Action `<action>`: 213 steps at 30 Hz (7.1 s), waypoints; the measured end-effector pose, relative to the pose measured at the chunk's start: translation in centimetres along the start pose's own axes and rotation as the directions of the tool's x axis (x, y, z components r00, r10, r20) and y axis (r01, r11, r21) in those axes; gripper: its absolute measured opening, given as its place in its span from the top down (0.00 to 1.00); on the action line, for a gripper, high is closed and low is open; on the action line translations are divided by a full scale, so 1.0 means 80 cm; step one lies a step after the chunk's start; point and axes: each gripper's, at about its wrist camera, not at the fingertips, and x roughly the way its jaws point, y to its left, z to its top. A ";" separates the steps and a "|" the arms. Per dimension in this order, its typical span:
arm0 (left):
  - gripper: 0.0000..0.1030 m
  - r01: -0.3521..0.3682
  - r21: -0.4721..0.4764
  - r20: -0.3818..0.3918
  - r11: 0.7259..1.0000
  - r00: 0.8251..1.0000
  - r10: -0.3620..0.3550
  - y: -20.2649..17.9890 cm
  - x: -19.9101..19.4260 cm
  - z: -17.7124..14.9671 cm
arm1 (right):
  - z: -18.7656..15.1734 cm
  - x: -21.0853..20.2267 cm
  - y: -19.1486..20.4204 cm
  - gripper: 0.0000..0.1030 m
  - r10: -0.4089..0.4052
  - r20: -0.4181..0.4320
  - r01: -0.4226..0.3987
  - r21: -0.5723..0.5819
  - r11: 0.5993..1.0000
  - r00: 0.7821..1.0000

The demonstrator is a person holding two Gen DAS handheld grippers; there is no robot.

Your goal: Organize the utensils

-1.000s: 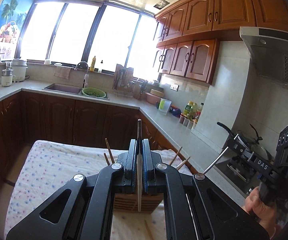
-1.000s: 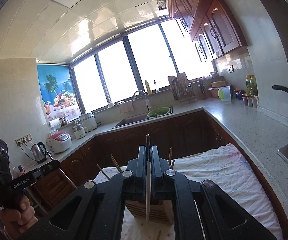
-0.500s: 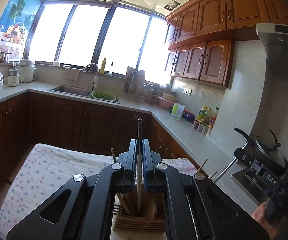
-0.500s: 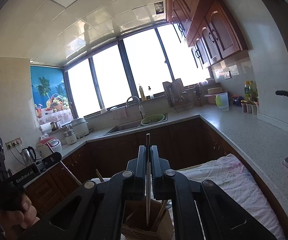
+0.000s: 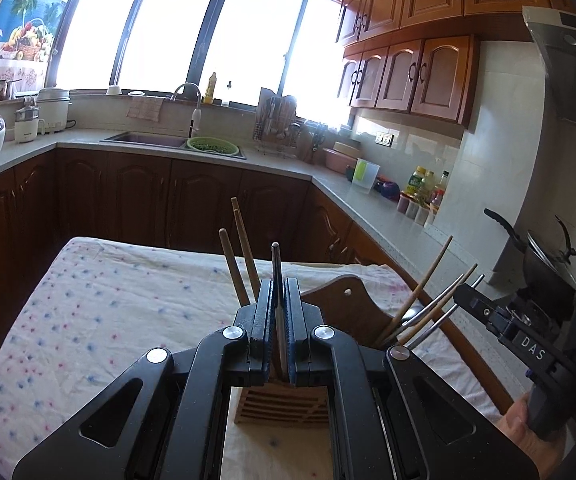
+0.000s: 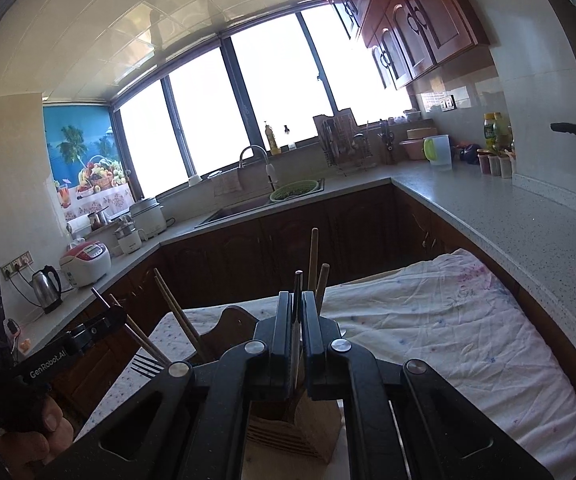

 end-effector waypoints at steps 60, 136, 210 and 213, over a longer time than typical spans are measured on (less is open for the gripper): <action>0.38 -0.095 -0.176 -0.066 0.980 0.994 0.085 0.046 -0.169 -0.130 | -0.120 -0.133 0.000 0.11 0.055 -0.027 -0.052 0.095 0.994 0.998; 0.00 -0.305 0.100 0.139 0.947 0.947 0.290 -0.029 -0.295 -0.277 | -0.246 -0.305 0.033 0.00 -0.080 0.220 0.110 -0.129 0.986 0.972; 0.00 -0.352 0.118 0.150 0.928 0.931 0.334 -0.034 -0.299 -0.274 | -0.245 -0.304 0.052 0.00 -0.056 0.209 0.084 -0.125 0.989 0.976; 0.00 -0.350 0.119 0.148 0.929 0.932 0.332 -0.034 -0.299 -0.274 | -0.245 -0.304 0.054 0.00 -0.054 0.206 0.080 -0.124 0.989 0.977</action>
